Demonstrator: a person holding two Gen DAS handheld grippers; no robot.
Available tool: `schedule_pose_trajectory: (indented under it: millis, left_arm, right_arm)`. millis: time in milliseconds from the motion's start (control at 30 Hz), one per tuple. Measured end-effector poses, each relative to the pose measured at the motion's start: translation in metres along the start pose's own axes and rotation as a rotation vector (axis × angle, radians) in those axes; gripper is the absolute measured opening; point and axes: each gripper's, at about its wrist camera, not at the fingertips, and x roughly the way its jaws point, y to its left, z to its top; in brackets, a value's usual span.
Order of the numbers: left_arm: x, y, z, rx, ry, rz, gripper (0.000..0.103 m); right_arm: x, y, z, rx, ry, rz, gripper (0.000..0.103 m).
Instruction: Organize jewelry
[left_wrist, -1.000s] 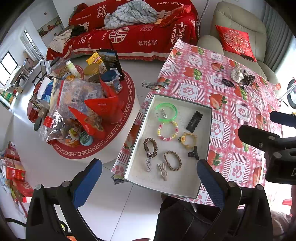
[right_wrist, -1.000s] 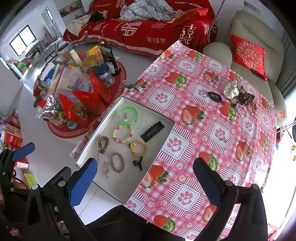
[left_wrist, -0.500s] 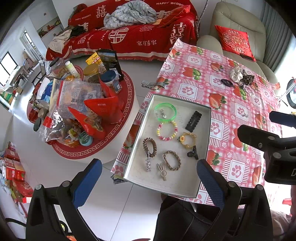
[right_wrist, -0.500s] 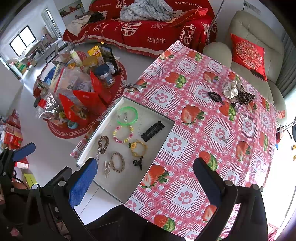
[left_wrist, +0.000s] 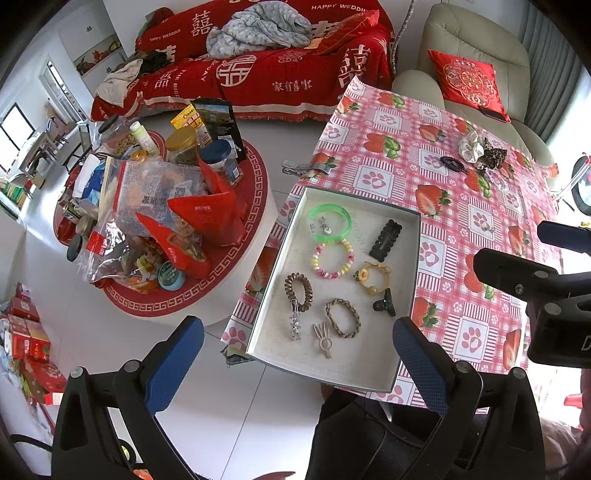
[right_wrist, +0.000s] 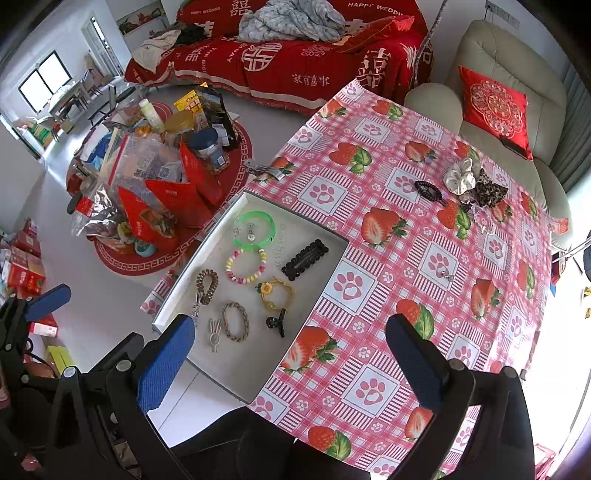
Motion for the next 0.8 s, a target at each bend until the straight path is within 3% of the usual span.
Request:
schedule_pose_trajectory:
  millis: [800]
  left_arm:
    - [-0.0014, 0.0017, -0.0075, 0.011, -0.005, -0.004, 0.103]
  right_arm:
    - [-0.0008, -0.0009, -0.0004, 0.001, 0.001, 0.002, 0.103]
